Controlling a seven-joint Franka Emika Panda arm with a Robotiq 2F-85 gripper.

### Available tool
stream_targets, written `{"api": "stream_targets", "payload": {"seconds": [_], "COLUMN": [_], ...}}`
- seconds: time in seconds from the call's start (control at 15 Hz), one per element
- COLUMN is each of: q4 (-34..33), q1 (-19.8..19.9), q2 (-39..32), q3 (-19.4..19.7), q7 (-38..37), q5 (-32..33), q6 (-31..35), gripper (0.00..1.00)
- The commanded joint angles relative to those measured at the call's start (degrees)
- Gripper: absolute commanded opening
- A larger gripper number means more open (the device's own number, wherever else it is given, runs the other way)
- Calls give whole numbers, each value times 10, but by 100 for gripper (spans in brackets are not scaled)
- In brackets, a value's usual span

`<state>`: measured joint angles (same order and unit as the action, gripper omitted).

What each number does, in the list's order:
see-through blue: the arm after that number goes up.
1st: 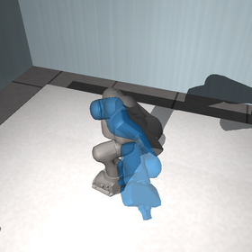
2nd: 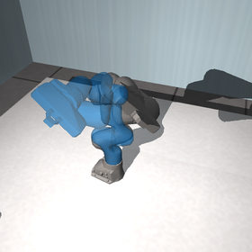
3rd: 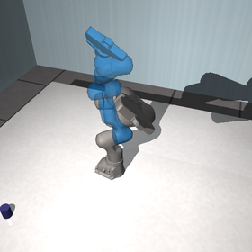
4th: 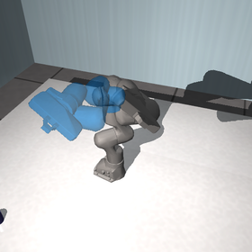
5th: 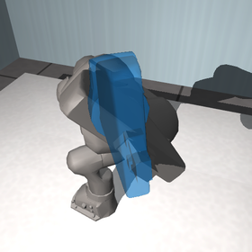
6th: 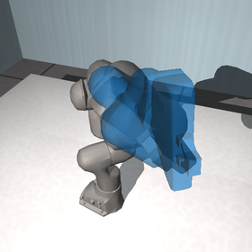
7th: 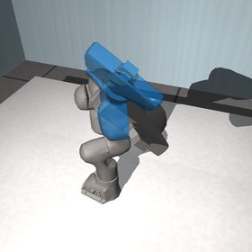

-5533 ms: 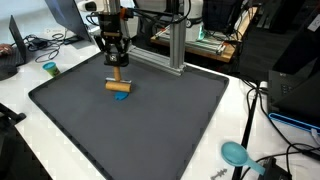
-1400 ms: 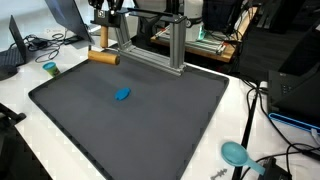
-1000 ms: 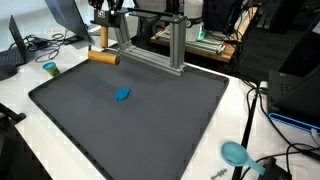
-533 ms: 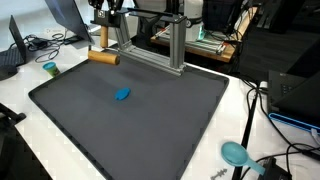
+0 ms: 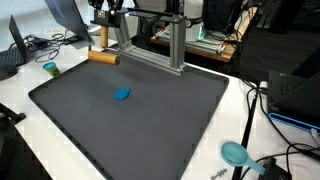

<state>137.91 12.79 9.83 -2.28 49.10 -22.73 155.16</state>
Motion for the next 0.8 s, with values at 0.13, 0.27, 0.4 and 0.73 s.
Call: {"api": "stream_targets", "payload": {"seconds": [0.13,0.27,0.4,0.73], "q4": [1,11,16,-24], "q1": [-47,-34,-40,-51], "q2": [0,4,20,71], "q3": [47,40,50,45], "q7": [-14,-76,-143,-286], "q5": [18,63,105,218], "q6": [2,8,-25,-181], "gripper": [47,22,22,22]}}
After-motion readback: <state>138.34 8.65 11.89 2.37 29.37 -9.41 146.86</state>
